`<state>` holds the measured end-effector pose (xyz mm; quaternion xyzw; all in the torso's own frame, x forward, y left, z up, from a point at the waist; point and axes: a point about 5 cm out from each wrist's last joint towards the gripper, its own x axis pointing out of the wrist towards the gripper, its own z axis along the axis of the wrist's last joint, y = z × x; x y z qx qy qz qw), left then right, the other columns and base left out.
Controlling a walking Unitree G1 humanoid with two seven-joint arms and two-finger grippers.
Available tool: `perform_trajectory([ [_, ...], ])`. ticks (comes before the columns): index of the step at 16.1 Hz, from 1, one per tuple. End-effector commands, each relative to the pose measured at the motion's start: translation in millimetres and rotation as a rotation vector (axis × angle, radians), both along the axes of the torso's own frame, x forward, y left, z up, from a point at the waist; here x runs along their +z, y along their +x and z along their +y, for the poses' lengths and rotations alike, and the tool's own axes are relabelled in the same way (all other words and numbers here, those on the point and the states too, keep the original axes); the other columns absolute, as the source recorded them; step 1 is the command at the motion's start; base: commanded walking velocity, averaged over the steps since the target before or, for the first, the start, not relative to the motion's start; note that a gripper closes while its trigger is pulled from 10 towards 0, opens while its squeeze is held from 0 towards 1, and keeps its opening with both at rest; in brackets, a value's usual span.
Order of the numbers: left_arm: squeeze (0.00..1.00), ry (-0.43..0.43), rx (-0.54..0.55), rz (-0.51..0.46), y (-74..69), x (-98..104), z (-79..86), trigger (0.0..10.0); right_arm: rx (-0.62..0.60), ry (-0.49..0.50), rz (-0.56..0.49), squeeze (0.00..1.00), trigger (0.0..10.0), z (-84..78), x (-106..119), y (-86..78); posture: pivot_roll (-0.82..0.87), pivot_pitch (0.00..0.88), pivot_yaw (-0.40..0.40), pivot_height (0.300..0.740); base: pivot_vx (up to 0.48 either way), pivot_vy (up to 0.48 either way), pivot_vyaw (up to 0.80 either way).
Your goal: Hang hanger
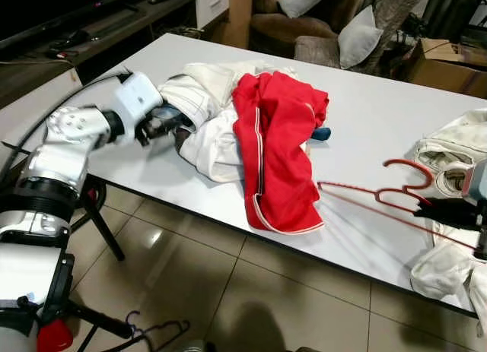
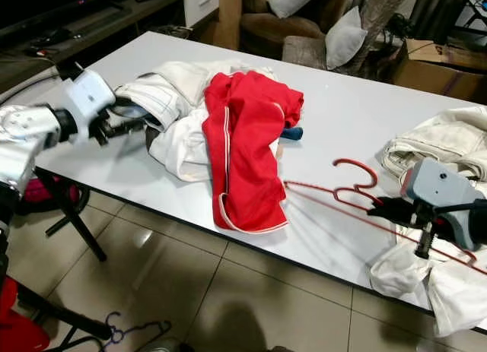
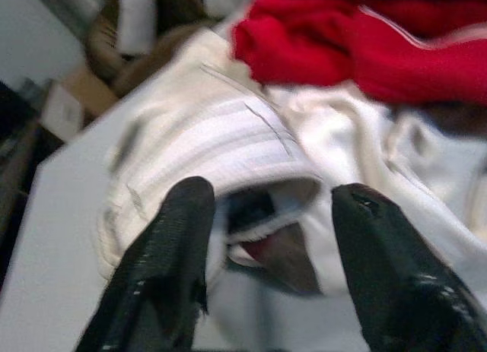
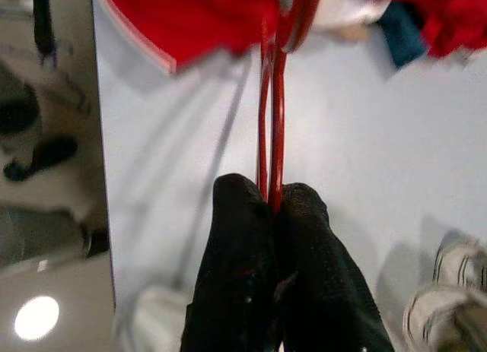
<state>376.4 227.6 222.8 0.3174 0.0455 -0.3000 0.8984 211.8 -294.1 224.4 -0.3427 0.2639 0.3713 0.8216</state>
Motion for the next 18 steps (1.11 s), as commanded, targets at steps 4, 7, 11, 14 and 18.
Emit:
perform_trajectory([
  [4,1.0,-0.222,-0.025,-0.173,-6.0,26.9,-10.9,10.0,-0.123,-0.229,-0.277,0.0,10.0,-16.3,44.5,21.1,-0.14,0.0,-0.006,0.74,0.0,0.0,0.0],
  [7,1.0,-0.449,-0.074,-0.149,-10.3,22.2,-36.2,10.0,0.018,0.044,-0.286,0.0,10.0,12.5,52.1,12.5,-0.15,0.0,-0.002,0.74,0.0,0.0,0.0],
  [11,0.0,-0.561,-0.106,-0.112,-12.9,15.1,-60.6,10.0,0.02,0.19,-0.256,0.0,10.0,20.1,48.6,10.3,-0.16,0.0,0.012,0.74,0.0,0.0,0.0],
  [14,0.0,-0.557,-0.198,-0.072,-20.1,10.9,-86.2,10.0,0.061,0.139,-0.102,0.0,10.0,30.7,18.1,0.5,-0.17,0.0,0.015,0.74,0.0,0.0,0.0],
  [18,0.0,-0.353,-0.202,-0.034,-16.9,-13.9,-113.7,10.0,-0.047,-0.272,-0.103,0.0,10.0,-5.4,23.2,3.8,-0.18,0.0,0.011,0.74,0.0,0.0,0.0],
])
